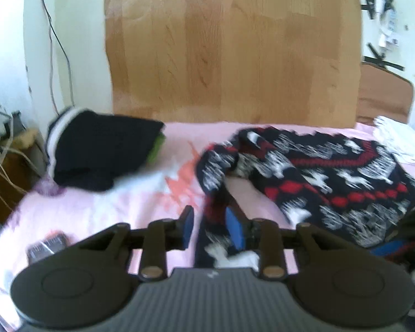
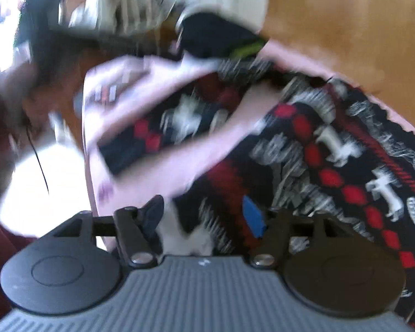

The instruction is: Fold small clothes

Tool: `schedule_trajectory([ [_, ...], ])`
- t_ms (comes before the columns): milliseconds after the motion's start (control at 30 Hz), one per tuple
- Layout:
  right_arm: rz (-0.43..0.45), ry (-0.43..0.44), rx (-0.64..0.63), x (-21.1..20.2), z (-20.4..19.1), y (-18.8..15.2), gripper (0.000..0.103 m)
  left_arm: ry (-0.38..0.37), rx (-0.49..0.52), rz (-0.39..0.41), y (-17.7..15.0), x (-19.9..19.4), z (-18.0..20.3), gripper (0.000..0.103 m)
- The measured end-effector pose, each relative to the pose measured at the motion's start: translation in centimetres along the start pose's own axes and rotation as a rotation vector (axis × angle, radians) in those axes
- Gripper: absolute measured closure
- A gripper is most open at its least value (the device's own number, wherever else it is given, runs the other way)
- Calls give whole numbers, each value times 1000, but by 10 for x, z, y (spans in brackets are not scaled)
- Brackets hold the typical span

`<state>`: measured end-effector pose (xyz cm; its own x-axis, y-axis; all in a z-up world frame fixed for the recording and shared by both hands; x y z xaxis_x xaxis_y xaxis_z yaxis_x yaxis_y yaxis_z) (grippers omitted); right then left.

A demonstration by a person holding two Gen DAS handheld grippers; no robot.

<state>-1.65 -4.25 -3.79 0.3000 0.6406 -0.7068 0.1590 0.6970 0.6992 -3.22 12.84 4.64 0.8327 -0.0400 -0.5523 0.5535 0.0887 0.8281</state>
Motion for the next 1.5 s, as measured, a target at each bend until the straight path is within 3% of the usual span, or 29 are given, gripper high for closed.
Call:
schedule_trajectory([
  [67, 20, 15, 86, -7, 13, 5, 88, -34, 5, 3, -8, -6, 7, 74],
  [167, 134, -34, 282, -44, 58, 10, 89, -99, -12, 6, -14, -10, 21, 73],
  [267, 224, -186, 495, -79, 120, -19, 86, -207, -70, -11, -17, -7, 35, 67],
  [333, 165, -322, 599, -87, 152, -60, 82, -276, -102, -46, -21, 2, 49, 67],
  [367, 142, -347, 671, -92, 162, -81, 81, -305, -110, -65, -24, 6, 57, 67],
  [433, 180, -298, 757, -102, 160, -100, 71, -357, -116, -99, -28, 15, 74, 66],
  [500, 249, -281, 792, -116, 153, -111, 50, -416, -129, -132, -30, 24, 92, 61],
  [633, 317, -270, 806, -135, 137, -125, 50, -470, -132, -182, -31, 48, 122, 59],
  [767, 321, -267, 807, -144, 126, -137, 50, -535, -171, -302, -43, 71, 150, 59],
  [967, 351, -283, 801, -168, 119, -150, 49, -643, -200, -369, -57, 62, 176, 52],
  [1000, 358, -284, 799, -169, 119, -150, 49, -657, -212, -395, -62, 61, 179, 52],
  [1033, 363, -285, 795, -170, 119, -149, 49, -665, -220, -425, -68, 62, 182, 60],
  [1067, 367, -284, 790, -170, 119, -147, 49, -659, -216, -449, -73, 64, 186, 91],
  [1200, 374, -253, 745, -166, 115, -135, 49, -612, -191, -435, -77, 49, 173, 93],
  [1300, 337, -206, 693, -156, 104, -126, 49, -547, -181, -340, -59, 6, 128, 94],
  [1400, 265, -193, 678, -145, 95, -130, 49, -405, -169, -227, -52, -50, 66, 94],
  [1500, 223, -160, 703, -140, 85, -143, 49, -254, -201, -200, -64, -81, 18, 93],
])
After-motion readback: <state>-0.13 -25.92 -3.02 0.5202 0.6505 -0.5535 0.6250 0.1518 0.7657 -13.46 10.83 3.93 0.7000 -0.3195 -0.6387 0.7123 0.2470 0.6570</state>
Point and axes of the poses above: each gripper's, at about its wrist camera, not at the fingertips, and x roughly the way its jaws point, z to its right, y to its top, the point moved 9 cm from there along x, roughly the way its jaws point, and after that the axes turned 6 degrees about -x, right-handed, at the moved point
